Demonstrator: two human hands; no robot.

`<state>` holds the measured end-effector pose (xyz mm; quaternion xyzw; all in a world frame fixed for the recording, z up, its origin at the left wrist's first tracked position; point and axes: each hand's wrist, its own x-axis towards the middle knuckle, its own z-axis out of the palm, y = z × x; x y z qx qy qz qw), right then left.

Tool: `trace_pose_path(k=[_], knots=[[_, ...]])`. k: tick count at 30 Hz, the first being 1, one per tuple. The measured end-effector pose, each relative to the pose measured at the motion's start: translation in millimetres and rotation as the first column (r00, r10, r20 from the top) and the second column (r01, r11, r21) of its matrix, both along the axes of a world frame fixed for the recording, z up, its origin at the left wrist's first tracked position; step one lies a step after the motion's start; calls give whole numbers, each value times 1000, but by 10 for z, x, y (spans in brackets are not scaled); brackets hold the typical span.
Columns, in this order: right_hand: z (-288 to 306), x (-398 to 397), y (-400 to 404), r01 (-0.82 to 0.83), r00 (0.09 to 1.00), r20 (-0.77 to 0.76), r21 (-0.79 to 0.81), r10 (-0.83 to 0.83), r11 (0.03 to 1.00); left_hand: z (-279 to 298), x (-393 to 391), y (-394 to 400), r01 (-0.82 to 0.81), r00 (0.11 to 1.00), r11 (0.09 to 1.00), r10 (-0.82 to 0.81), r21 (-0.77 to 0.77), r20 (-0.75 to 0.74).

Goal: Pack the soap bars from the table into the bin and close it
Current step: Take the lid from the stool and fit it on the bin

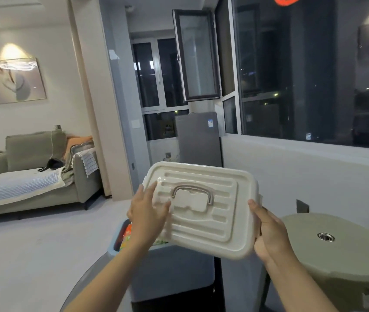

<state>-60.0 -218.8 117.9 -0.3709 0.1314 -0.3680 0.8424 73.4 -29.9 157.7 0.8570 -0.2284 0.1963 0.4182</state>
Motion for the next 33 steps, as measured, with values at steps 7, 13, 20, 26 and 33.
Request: trace_pose_path(k=[7,13,20,26,33], knots=[[-134,461,-28,-112,986,-118,29,115,993,-373,360,474,-19,976,982,-22,-188,-217],[-274,739,-126,-159,968,-196,-6,155,987,-552,575,713,-185,929,904,34,-384,-368],[-445,1051,-172,-111,973,-224,-223,60,968,-741,707,821,-299,921,816,111,-495,-374],[-528,1161,-156,-169,953,-302,-419,39,892,-798,901,815,-338,895,807,117,-484,-431],[-671,1192,-163,-178,940,-339,-360,49,916,-841,973,730,-301,868,848,54,-436,-494]])
